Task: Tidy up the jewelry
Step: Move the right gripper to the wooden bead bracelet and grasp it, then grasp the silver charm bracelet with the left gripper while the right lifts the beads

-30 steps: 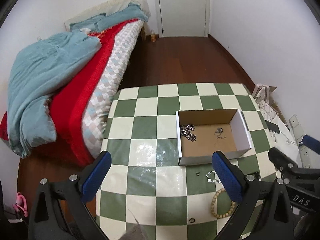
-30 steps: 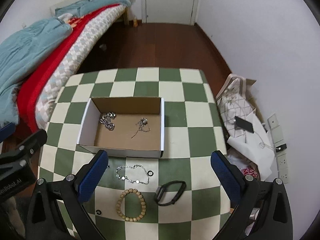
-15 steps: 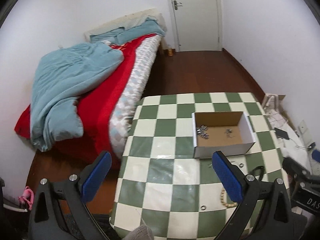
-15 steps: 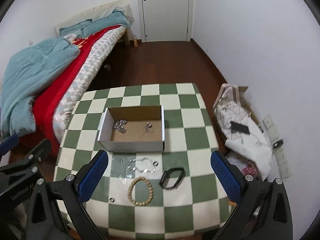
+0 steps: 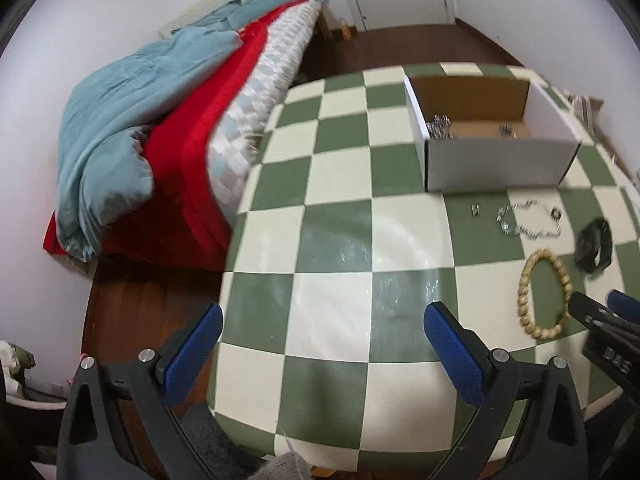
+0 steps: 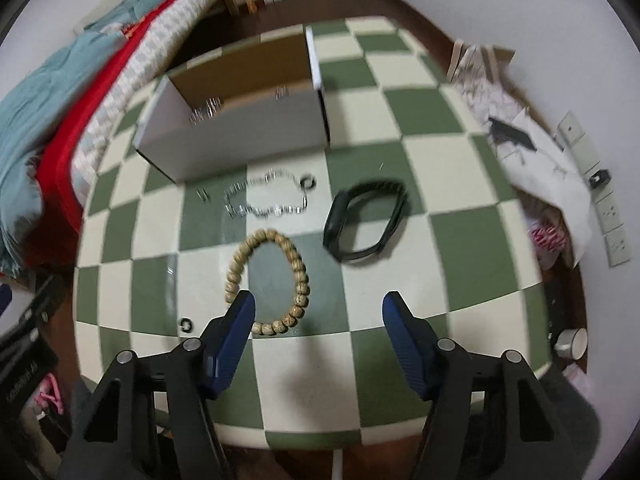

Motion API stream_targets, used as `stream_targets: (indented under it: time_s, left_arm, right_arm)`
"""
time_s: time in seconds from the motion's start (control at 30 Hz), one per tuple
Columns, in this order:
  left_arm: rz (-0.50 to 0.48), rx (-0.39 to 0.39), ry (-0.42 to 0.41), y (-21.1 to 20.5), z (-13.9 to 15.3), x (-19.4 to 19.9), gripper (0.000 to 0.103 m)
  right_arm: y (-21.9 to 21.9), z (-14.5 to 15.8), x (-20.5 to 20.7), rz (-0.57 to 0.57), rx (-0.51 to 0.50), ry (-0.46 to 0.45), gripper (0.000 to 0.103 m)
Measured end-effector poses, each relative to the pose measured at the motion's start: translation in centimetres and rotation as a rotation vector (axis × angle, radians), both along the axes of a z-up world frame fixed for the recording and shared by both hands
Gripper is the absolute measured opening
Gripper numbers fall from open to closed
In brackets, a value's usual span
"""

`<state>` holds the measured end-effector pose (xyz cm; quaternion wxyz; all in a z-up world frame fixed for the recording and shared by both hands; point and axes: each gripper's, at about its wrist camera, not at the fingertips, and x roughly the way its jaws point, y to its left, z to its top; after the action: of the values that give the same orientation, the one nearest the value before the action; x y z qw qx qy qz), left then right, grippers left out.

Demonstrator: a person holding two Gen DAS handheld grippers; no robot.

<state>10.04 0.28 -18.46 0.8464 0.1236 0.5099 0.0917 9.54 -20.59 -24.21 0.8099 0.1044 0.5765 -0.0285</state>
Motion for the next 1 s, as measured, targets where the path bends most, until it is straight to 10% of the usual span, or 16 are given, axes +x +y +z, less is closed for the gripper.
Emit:
stream_targets:
  time_s: [0.3,0.87,1.0]
  left_arm:
    - [-0.142,0.020,0.021,-3.0,-1.0,2.7,0.103]
    - [-0.691,0.072,0.162,-15.6,-6.4,6.8,0.102]
    - [-0.742,0.026,0.173,-16.3,-6.1,6.9,0.081]
  right_arm:
    - [2.8,-4.4,0.8,0.038,-0.104,-0.009,0.010]
    - [-7.5,-4.1,-2.7,-0.267,-0.008,0.022,0.010]
    - [-8.2,-4.0,-2.5,-0.291,0.004,0.021,0.010]
